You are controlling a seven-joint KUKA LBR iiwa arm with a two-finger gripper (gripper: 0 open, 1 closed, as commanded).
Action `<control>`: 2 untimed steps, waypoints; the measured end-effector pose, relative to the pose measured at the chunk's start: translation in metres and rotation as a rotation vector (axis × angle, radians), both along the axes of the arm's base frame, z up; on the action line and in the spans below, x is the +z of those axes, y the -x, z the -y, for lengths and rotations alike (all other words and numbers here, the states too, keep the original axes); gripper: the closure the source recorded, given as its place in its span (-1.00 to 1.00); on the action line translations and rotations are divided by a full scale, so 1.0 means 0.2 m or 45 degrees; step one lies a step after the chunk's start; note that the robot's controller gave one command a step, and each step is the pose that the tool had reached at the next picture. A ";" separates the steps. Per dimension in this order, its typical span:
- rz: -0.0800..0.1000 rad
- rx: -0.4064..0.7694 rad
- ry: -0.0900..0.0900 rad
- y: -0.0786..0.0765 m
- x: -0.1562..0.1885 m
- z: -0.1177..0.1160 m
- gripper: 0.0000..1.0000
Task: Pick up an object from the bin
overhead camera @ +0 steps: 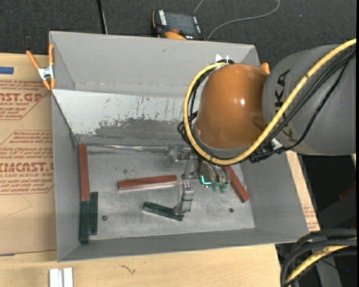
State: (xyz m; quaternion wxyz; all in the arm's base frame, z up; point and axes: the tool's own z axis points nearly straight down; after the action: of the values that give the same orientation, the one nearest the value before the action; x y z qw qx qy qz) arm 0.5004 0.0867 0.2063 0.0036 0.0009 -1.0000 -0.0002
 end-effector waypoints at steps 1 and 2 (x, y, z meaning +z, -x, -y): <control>0.005 -0.092 0.000 0.06 -0.70 -0.09 -1.00; 0.011 -0.138 0.000 0.09 -0.53 -0.02 -1.00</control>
Offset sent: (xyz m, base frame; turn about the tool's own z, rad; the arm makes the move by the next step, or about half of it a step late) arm -0.0106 0.0180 -0.1363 0.0723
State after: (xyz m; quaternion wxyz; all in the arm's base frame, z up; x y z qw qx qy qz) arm 0.4830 0.0910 0.1009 -0.0006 -0.0533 -0.9986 -0.0004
